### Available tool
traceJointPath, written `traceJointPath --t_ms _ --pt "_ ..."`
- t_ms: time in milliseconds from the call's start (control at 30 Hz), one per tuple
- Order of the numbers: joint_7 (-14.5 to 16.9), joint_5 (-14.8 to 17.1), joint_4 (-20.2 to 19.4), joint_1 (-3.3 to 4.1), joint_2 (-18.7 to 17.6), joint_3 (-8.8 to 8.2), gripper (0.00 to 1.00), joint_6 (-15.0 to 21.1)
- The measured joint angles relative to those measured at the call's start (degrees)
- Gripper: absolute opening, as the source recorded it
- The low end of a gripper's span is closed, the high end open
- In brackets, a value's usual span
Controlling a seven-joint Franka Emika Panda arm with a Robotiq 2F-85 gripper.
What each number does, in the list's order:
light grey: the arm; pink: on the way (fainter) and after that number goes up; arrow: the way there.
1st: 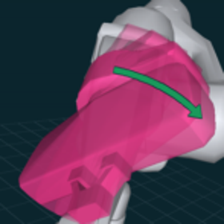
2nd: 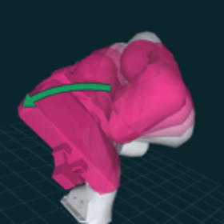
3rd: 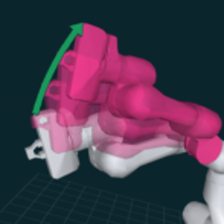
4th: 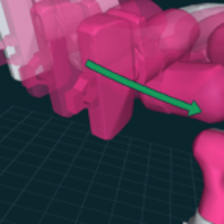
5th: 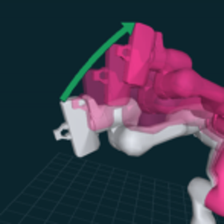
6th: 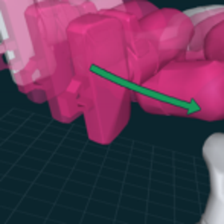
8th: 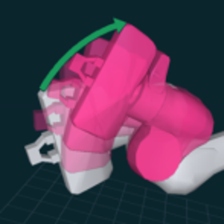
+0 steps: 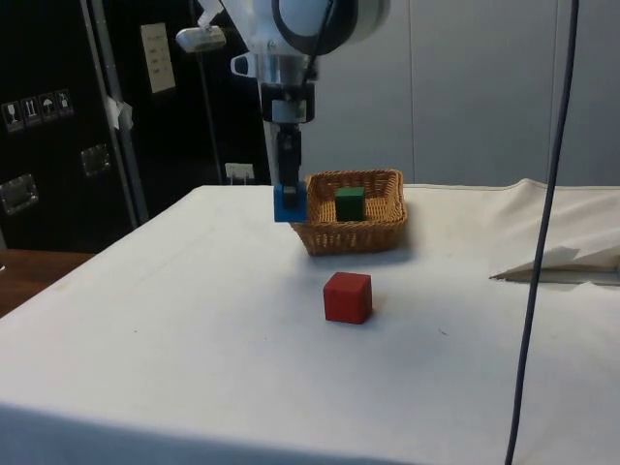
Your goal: Pick up exactly two blocks and place them into the basket.
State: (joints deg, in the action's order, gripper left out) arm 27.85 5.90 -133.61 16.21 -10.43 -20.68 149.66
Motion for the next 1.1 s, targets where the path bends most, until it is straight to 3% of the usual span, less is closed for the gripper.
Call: traceJointPath --t_ms 667,1100 --pt "4.98 0.0 0.23 -0.63 -0.52 -6.25 0.01 0.0" --pt "8.77 1.72 0.52 -1.15 -3.84 -9.91 0.01 1.09"
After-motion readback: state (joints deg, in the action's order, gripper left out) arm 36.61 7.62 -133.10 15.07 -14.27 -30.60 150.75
